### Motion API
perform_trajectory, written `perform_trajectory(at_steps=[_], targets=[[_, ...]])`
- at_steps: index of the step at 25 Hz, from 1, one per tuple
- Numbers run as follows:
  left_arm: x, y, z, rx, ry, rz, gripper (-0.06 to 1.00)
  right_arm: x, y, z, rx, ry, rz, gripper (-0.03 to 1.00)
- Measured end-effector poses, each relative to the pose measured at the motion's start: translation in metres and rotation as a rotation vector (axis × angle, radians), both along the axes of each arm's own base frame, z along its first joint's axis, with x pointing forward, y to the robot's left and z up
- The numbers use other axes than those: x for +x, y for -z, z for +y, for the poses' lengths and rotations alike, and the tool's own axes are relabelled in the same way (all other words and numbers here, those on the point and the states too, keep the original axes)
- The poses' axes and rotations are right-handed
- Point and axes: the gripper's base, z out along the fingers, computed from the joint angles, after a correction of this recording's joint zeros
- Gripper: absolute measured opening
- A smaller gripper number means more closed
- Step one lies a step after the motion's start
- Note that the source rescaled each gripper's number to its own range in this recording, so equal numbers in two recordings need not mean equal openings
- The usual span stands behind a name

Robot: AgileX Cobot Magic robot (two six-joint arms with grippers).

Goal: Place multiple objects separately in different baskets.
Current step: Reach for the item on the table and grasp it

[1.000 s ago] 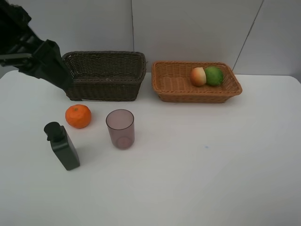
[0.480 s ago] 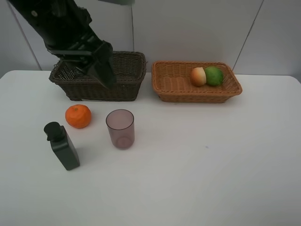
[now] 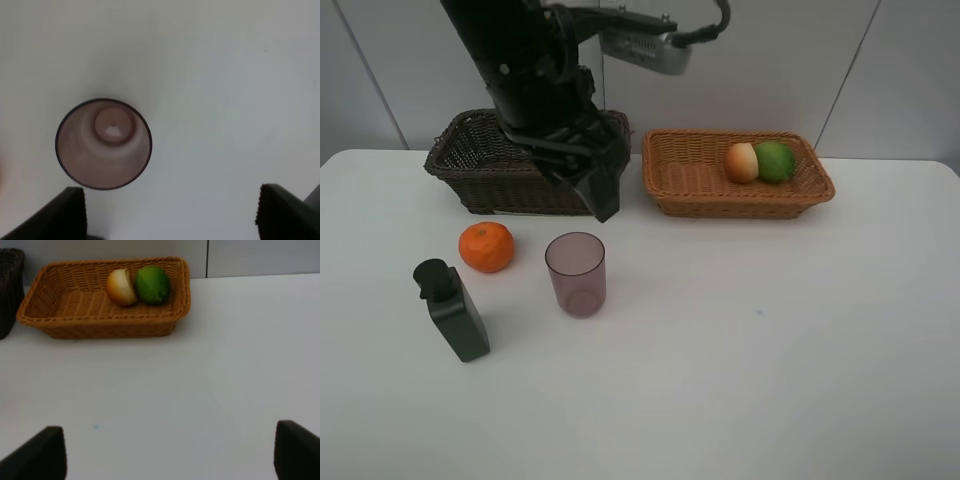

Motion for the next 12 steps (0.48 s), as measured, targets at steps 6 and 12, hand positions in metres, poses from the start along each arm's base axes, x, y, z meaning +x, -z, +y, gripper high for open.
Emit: perform_trajectory(at_steps=[6, 12], targets=[[0.006, 0.021, -0.002, 0.078, -0.001, 0.047, 0.89, 0.0, 0.0, 0.0, 0.0, 0.0, 0.0, 0.9], [0.002, 0.036, -0.016, 0.105, 0.036, 0.071, 0.89, 0.0, 0.0, 0.0, 0.0, 0.0, 0.0, 0.9]])
